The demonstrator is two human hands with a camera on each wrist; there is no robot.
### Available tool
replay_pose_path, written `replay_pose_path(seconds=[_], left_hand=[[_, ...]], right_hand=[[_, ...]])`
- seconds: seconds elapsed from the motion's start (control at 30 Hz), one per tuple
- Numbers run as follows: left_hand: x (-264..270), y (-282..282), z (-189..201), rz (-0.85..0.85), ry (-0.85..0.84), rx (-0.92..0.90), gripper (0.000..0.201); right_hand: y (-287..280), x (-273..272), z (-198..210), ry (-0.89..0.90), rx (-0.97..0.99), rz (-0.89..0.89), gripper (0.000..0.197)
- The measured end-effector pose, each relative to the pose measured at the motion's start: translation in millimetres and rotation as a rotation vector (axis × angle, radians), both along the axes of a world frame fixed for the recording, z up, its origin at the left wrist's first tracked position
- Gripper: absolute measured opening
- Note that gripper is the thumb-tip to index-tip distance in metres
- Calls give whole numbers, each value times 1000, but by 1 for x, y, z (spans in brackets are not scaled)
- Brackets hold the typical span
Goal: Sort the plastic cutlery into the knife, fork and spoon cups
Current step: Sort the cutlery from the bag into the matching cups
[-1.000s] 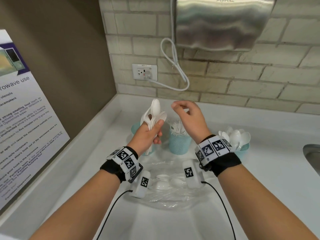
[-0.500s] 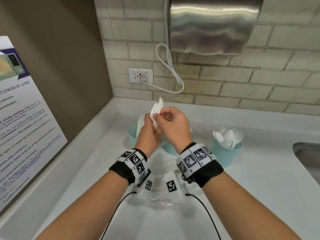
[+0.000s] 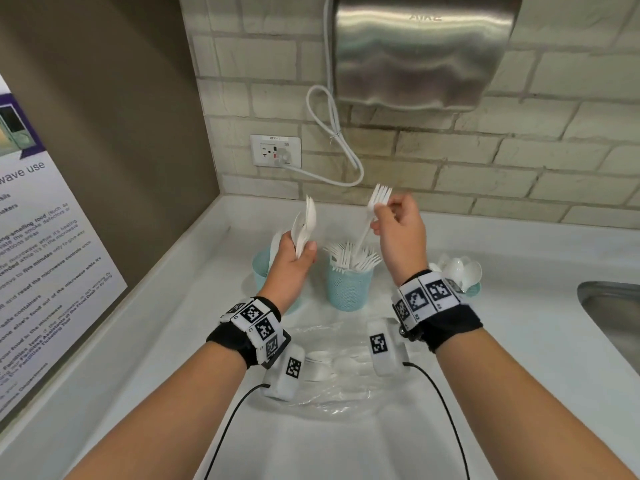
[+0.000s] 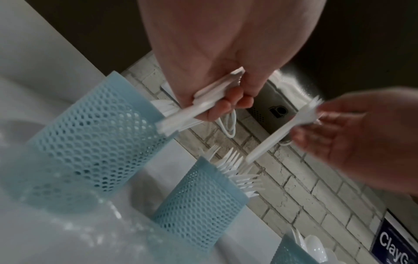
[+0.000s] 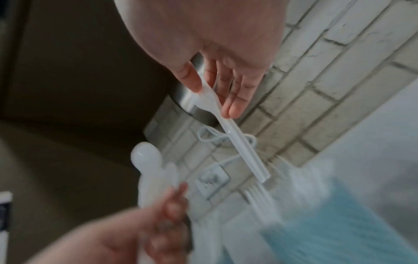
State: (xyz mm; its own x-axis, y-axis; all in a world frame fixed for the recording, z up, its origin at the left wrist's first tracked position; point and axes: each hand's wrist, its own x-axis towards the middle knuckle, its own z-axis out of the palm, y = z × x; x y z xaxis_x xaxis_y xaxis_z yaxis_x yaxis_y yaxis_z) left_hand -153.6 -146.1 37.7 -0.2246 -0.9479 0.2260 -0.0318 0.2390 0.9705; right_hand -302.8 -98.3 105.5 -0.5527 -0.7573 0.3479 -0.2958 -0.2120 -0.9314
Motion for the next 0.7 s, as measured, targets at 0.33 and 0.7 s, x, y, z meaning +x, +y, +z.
replay_pose_path(seconds=[0.33, 0.7], left_hand=[[-9, 10, 3, -88, 16, -7, 24], [-50, 31, 19, -118, -153, -56, 20]], right_hand=[[1, -9, -33, 414, 305, 14, 42], [34, -6, -20, 191, 55, 482, 39]])
